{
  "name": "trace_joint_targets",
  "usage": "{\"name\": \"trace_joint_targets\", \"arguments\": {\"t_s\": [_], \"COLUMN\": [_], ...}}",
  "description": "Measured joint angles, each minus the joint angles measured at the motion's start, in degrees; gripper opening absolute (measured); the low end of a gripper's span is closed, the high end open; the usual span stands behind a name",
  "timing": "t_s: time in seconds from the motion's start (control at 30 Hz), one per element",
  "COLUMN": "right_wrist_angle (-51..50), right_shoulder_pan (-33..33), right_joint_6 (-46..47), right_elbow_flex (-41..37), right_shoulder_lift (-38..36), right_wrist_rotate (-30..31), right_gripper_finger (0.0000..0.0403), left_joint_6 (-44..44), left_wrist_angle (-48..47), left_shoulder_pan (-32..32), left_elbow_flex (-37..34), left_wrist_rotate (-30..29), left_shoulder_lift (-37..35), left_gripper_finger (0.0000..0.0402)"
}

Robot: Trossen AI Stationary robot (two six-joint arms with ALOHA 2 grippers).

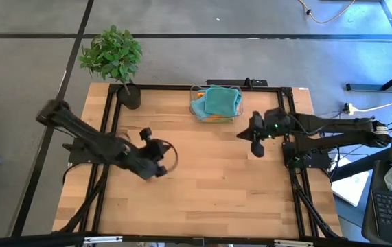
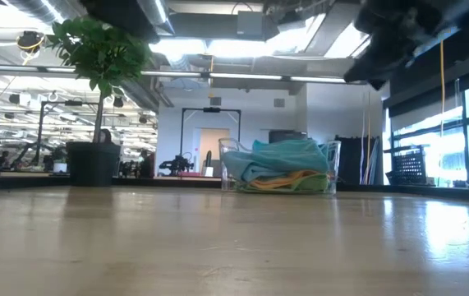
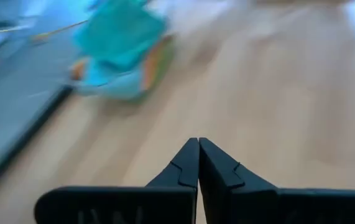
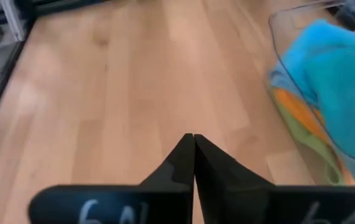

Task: Fold microfiber towels
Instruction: Return to Home Position

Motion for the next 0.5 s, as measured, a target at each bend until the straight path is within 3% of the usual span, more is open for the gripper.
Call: {"name": "trace_joint_targets", "arguments": {"t_s": [0.13, 0.27, 0.5], "right_wrist_angle": [2.42, 13.33, 37.00], "right_shoulder_pan": [2.98, 5.38, 8.73], "right_joint_6": [-0.11, 0.73, 3.38], "right_elbow_flex": [-5.78, -14.89, -32.04], "right_shoulder_lift": [-5.91, -12.01, -19.75], "right_wrist_rotate": [5.16, 6.16, 5.10], "right_gripper_finger": [0.0020, 0.0018, 0.0007], "left_joint_6": [11.48, 17.37, 18.97], "left_wrist_angle": [26.41, 46.78, 50.05], "left_shoulder_pan": [2.88, 5.37, 6.25], "left_elbow_flex": [-16.93, -30.34, -42.63], "left_wrist_rotate": [8.76, 12.55, 12.64], "left_shoulder_lift": [-13.57, -23.58, -38.48], "left_gripper_finger": [0.0000, 0.0000, 0.0000]}}
